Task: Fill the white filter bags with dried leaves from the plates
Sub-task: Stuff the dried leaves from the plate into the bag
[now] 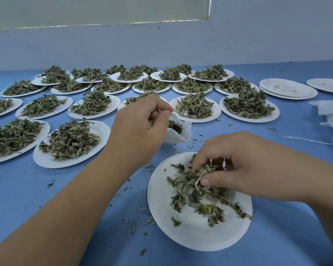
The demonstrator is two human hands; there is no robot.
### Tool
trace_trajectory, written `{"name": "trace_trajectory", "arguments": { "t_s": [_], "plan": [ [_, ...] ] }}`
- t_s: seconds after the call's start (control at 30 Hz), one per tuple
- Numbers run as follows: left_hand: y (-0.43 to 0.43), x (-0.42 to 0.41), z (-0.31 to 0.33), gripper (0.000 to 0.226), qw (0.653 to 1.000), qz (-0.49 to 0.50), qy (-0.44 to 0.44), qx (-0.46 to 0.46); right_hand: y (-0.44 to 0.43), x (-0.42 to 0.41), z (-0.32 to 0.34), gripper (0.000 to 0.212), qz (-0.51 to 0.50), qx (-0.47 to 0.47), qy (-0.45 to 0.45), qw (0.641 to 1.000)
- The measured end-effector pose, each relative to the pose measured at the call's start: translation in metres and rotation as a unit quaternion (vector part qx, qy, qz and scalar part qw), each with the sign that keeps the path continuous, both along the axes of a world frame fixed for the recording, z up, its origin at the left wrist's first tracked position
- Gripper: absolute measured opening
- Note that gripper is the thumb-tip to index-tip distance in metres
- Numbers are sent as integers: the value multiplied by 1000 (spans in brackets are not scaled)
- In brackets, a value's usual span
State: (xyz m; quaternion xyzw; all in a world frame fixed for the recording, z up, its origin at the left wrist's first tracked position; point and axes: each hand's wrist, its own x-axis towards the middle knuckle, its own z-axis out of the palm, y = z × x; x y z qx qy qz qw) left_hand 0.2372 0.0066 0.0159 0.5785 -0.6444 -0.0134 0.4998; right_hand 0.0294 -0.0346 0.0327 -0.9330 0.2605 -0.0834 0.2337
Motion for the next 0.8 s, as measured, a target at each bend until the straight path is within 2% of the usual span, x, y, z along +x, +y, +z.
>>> {"name": "trace_trajectory", "arguments": {
  "t_s": [0.17, 0.27, 0.4, 0.53, 0.67, 0.8],
  "plan": [
    [0, 0, 1, 13, 1000, 0, -11, -9, -2, 2, -3, 19, -7, -16, -14, 1000],
    [0, 0, 1, 13, 1000, 3, -17, -9, -1, 6, -7, 28, 4, -56, 29, 998],
    [0, 1, 1, 13, 1000, 8, -17, -11, -3, 4, -6, 39, 13, -51, 36, 998],
    [0, 1, 2, 13, 1000, 7, -24, -8, -3, 2, -7, 32, 21, -63, 51, 996],
    [0, 1, 1, 13, 1000, 4, -23, -4, 0, 7, -12, 39, 38, -73, 71, 994],
    [-1, 0, 0, 13, 1000, 3, -24, -4, 1, 10, -13, 28, 42, -80, 56, 994]
  ]
}}
